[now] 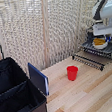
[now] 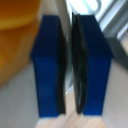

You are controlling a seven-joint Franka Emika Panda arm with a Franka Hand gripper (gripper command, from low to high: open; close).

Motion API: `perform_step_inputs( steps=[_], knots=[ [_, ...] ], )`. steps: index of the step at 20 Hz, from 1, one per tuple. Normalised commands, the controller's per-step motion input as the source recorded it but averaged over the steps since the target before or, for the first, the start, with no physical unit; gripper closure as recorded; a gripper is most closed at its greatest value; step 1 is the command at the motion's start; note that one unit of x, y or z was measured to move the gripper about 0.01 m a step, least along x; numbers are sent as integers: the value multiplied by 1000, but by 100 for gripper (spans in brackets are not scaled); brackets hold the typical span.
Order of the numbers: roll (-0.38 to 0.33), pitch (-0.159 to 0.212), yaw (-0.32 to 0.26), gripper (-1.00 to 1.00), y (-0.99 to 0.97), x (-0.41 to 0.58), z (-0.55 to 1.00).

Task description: Gently stretch your hand towards the oven tray's handle, obtaining a firm grip, and draw it cautiously out of the oven. Transition your grip to the hot dog bowl, gingerly seizing the edge, and elevate it from the surface. Hover the bowl over the tray, delicately lower it, and temper your grip, establishing the bowl's equilibrium.

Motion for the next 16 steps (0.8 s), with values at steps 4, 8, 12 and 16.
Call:
perform_step_inputs(
  steps=[4,8,12,16],
  knots=[
    [-31,-22,-82,-100,59,-216,-122],
    [-33,-16,-59,-100,61,-40,18],
    [-33,0,-21,-100,16,38,224],
    [-44,0,-59,-100,0,128,518]
  ],
)
